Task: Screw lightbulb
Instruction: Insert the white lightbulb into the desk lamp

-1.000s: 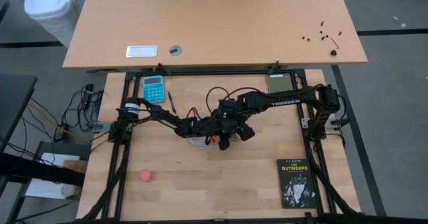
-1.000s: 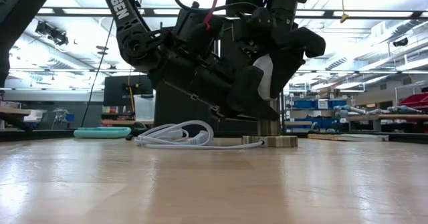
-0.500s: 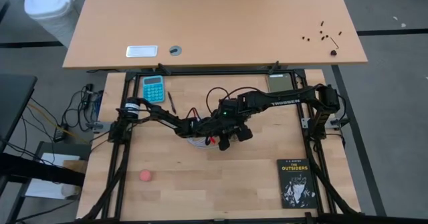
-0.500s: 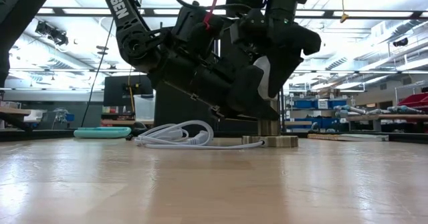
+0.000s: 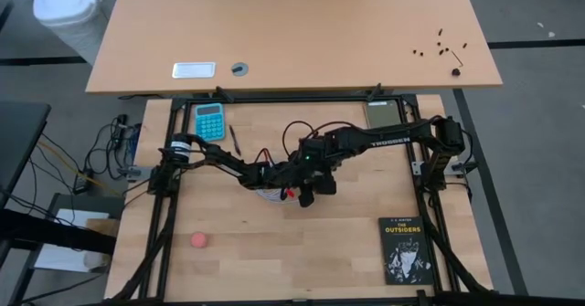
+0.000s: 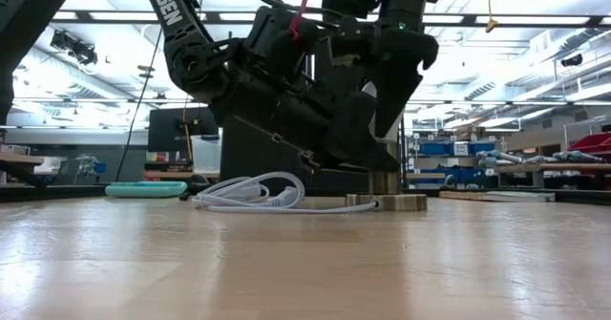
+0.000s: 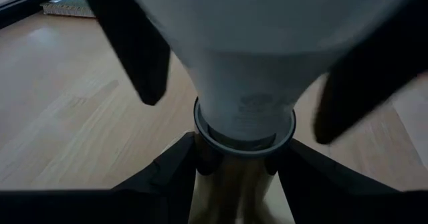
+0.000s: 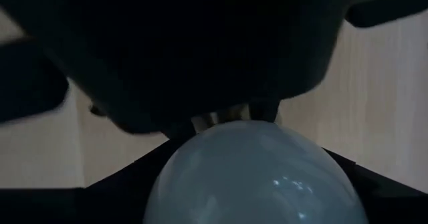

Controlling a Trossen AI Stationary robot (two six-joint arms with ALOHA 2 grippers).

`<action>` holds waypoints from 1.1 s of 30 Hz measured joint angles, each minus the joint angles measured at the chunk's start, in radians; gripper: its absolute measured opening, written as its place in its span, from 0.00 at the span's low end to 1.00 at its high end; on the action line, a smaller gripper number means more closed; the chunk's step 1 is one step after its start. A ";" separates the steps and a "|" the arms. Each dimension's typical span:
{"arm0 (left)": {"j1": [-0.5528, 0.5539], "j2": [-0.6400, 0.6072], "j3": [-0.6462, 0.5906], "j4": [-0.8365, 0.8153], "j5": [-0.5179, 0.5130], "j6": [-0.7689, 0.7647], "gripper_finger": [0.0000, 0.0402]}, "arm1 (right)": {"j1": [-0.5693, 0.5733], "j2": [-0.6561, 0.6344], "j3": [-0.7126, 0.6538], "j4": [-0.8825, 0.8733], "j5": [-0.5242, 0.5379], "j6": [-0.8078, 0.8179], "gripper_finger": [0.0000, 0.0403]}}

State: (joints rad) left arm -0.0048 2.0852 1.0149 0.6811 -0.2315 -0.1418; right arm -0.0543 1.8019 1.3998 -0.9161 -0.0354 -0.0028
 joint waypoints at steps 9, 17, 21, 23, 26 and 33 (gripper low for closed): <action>0.000 0.000 0.000 -0.006 -0.018 -0.015 0.48 | 0.004 0.000 0.000 0.004 -0.011 0.278 0.64; 0.002 -0.001 0.000 -0.007 -0.033 -0.021 0.48 | -0.012 0.000 0.000 0.017 -0.028 0.511 0.68; 0.005 -0.001 -0.002 -0.006 -0.033 -0.031 0.48 | -0.023 0.000 0.000 0.017 -0.038 0.587 0.65; 0.005 -0.001 -0.002 -0.006 -0.033 -0.032 0.48 | -0.025 0.000 0.000 0.017 -0.043 0.598 0.64; 0.005 -0.001 -0.002 -0.006 -0.035 -0.029 0.48 | -0.025 0.000 0.000 0.018 -0.043 0.591 0.66; 0.005 -0.001 -0.001 -0.007 -0.041 -0.018 0.48 | -0.026 -0.001 0.000 0.030 -0.045 0.471 0.79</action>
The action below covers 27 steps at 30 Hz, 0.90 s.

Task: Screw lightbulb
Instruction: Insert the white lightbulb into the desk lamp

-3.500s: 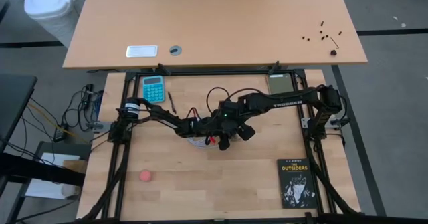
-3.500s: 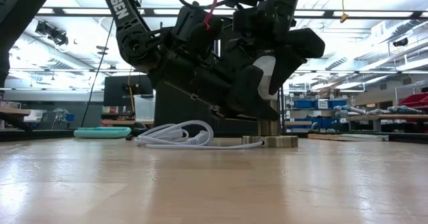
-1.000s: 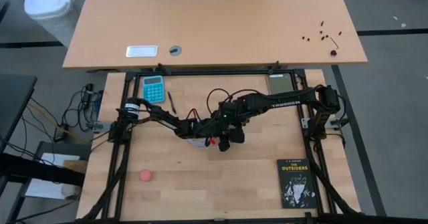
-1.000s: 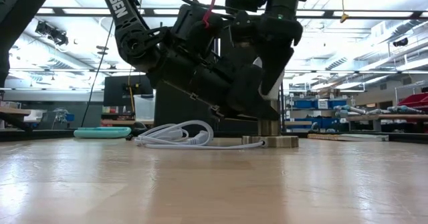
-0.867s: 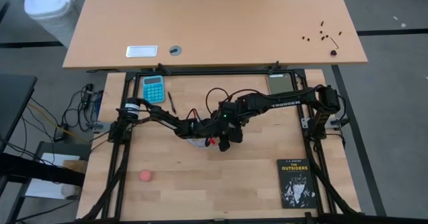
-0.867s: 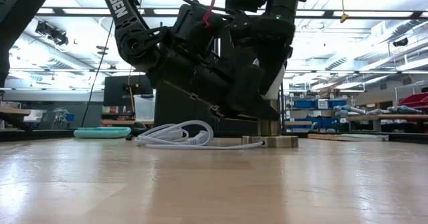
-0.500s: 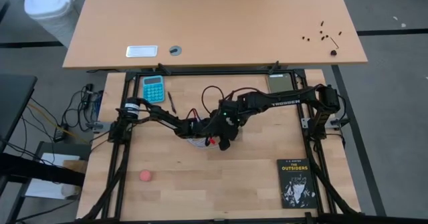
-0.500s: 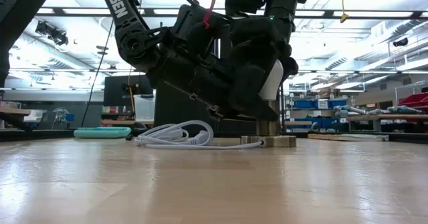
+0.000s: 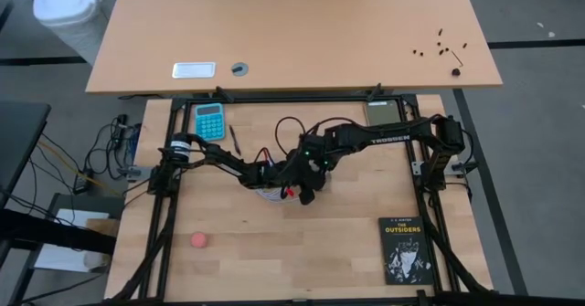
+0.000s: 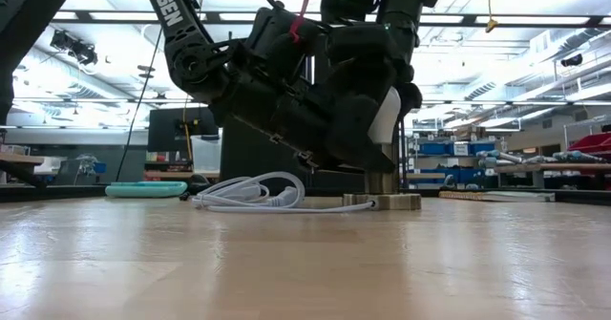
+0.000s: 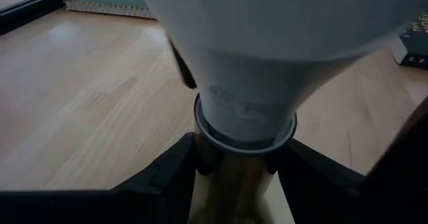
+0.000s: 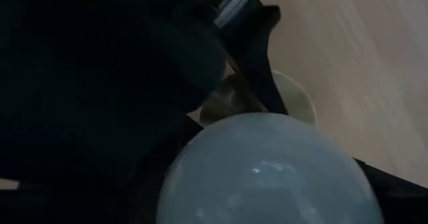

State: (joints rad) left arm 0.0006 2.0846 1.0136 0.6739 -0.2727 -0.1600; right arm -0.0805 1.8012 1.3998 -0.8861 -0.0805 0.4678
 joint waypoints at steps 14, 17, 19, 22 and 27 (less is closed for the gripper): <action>0.002 0.000 0.003 -0.011 0.003 -0.002 0.48 | -0.062 -0.047 0.001 -0.057 -0.092 -0.289 0.98; 0.002 0.000 0.003 -0.011 0.003 -0.002 0.48 | -0.070 -0.066 0.001 -0.071 -0.089 -0.323 0.98; 0.002 0.000 0.003 -0.011 0.003 -0.002 0.48 | -0.073 -0.078 0.002 -0.085 -0.088 -0.340 0.98; 0.001 0.000 0.003 -0.012 0.000 -0.002 0.48 | -0.083 -0.094 0.002 -0.129 -0.080 -0.369 0.97; 0.000 0.000 0.002 -0.013 -0.003 -0.006 0.48 | -0.099 -0.130 0.002 -0.228 -0.075 -0.397 0.96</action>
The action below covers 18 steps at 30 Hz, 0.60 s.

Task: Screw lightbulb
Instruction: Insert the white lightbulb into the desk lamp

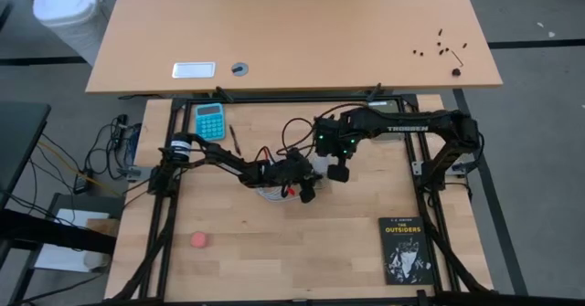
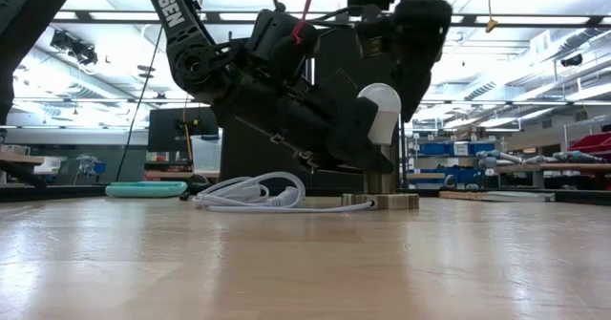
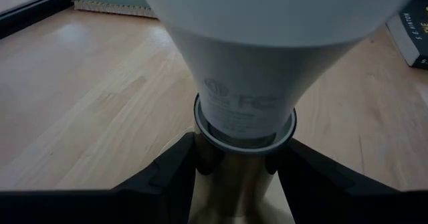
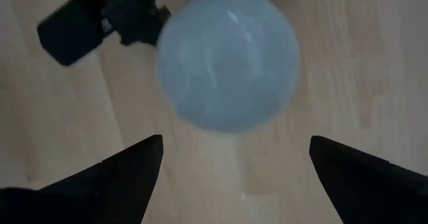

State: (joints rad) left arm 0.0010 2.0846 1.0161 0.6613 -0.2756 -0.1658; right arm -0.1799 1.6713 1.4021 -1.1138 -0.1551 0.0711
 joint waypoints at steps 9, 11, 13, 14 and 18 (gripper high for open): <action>0.000 0.000 0.000 -0.001 0.000 0.000 0.48 | -0.010 -0.153 -0.026 0.067 0.015 -0.008 0.92; 0.000 0.000 0.000 -0.001 0.000 0.000 0.48 | -0.012 -0.218 -0.085 0.158 0.016 0.010 0.92; -0.001 0.000 0.000 -0.001 0.000 0.000 0.48 | -0.012 -0.286 -0.177 0.251 0.017 0.036 0.91; -0.001 0.000 -0.001 0.000 0.000 0.000 0.48 | -0.012 -0.321 -0.231 0.296 0.017 0.053 0.90; -0.001 0.000 -0.001 -0.001 0.000 0.000 0.48 | -0.010 -0.444 -0.457 0.498 0.007 0.115 0.88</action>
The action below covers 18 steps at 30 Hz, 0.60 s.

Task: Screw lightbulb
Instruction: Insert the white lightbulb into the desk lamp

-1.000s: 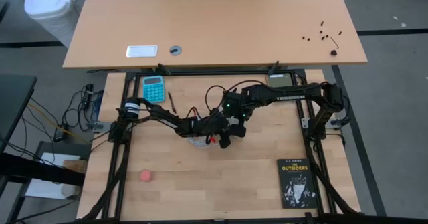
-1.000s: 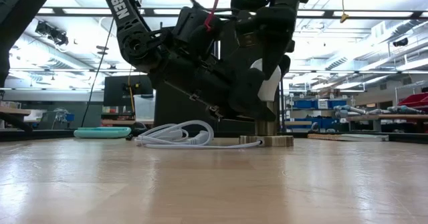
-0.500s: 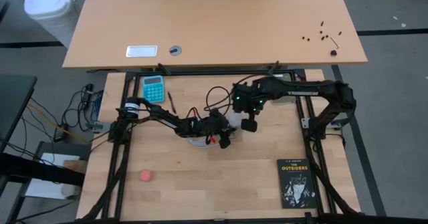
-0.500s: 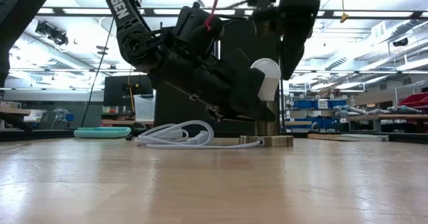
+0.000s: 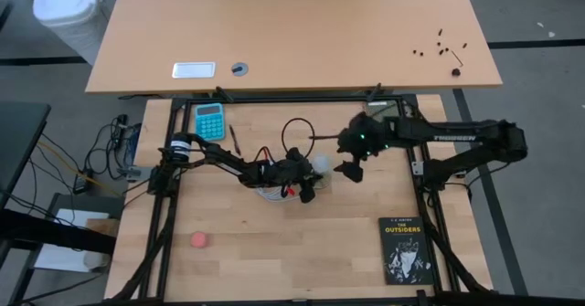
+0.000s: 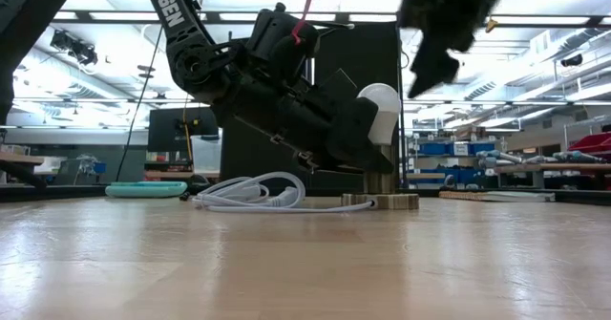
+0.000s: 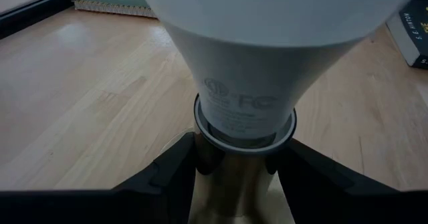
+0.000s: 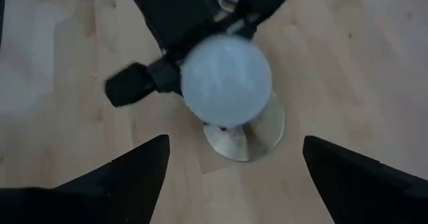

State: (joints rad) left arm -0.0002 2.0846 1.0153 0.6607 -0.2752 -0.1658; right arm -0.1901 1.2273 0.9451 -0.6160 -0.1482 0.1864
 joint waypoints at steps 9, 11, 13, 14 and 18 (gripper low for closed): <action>-0.012 0.001 0.000 0.012 0.004 -0.019 0.48 | 0.031 -0.045 -0.317 0.468 0.013 0.058 0.83; -0.015 0.001 0.000 0.011 0.004 -0.020 0.48 | 0.033 -0.034 -0.353 0.540 0.023 0.058 0.82; -0.018 0.001 0.000 0.009 0.005 -0.021 0.48 | 0.033 -0.016 -0.381 0.595 0.023 0.059 0.81; -0.019 0.001 0.000 0.007 0.005 -0.021 0.48 | 0.034 -0.007 -0.395 0.621 0.021 0.058 0.81; -0.019 0.001 0.000 0.002 0.007 -0.022 0.48 | 0.050 0.028 -0.422 0.719 0.016 0.048 0.80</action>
State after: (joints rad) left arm -0.0196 2.0853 1.0153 0.6624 -0.2686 -0.1875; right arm -0.1405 1.2549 0.5236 0.1029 -0.1320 0.2341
